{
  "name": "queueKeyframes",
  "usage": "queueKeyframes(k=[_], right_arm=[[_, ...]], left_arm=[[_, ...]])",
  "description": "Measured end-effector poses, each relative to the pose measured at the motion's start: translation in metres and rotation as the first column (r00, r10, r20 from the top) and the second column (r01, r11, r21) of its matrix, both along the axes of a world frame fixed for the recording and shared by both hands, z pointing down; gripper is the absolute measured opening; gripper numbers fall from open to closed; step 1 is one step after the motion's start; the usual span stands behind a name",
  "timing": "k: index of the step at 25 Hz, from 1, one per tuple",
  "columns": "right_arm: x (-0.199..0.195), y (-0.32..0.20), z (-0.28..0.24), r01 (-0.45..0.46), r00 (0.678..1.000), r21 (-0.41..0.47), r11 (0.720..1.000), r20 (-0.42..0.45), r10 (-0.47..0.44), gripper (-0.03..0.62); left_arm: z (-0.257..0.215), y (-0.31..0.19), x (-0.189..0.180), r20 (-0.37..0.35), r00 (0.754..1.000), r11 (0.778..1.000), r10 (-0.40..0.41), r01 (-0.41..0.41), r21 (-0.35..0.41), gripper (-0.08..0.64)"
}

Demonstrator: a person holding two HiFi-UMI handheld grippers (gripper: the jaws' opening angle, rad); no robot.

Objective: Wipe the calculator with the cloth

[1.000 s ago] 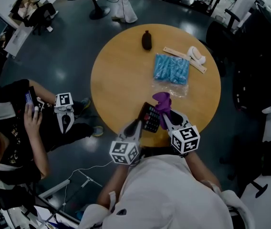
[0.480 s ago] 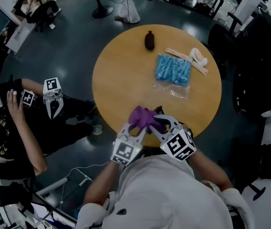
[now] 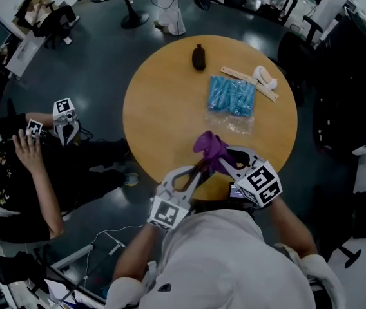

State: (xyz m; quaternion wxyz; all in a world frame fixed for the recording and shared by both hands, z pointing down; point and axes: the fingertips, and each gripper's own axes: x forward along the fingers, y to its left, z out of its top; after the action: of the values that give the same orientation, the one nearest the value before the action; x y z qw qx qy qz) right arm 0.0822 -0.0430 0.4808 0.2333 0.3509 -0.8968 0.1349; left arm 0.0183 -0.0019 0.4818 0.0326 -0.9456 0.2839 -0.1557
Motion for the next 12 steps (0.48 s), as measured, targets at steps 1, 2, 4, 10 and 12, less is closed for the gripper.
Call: queueKeyframes(k=[1,2,4,10,12], right_arm=[[0.004,-0.001,-0.001,-0.015,0.999,-0.018,1.0,0.032,0.016,0.083],[0.007,-0.002,-0.001,-0.028,0.997,-0.037,0.999,0.07,0.031,0.083],[0.015,-0.005,-0.004,-0.046,0.985,-0.081,0.996,0.16,0.059,0.083],[0.026,0.0,0.01,0.013,0.926,-0.252,0.968,0.369,0.084,0.083],[0.025,0.005,0.022,0.039,0.908,-0.307,0.951,0.408,0.094,0.083]], left_arm=[[-0.007,0.0,0.0,-0.014,1.0,1.0,0.003,-0.002,0.016,0.043],[-0.014,-0.001,-0.001,-0.024,1.0,0.999,0.01,-0.01,0.035,0.043],[-0.027,-0.001,-0.002,-0.035,0.999,0.997,0.041,-0.038,0.071,0.043],[-0.062,-0.002,-0.005,-0.068,0.993,0.988,0.095,-0.086,0.13,0.043],[-0.071,-0.002,0.0,-0.075,0.991,0.984,0.11,-0.098,0.147,0.041]])
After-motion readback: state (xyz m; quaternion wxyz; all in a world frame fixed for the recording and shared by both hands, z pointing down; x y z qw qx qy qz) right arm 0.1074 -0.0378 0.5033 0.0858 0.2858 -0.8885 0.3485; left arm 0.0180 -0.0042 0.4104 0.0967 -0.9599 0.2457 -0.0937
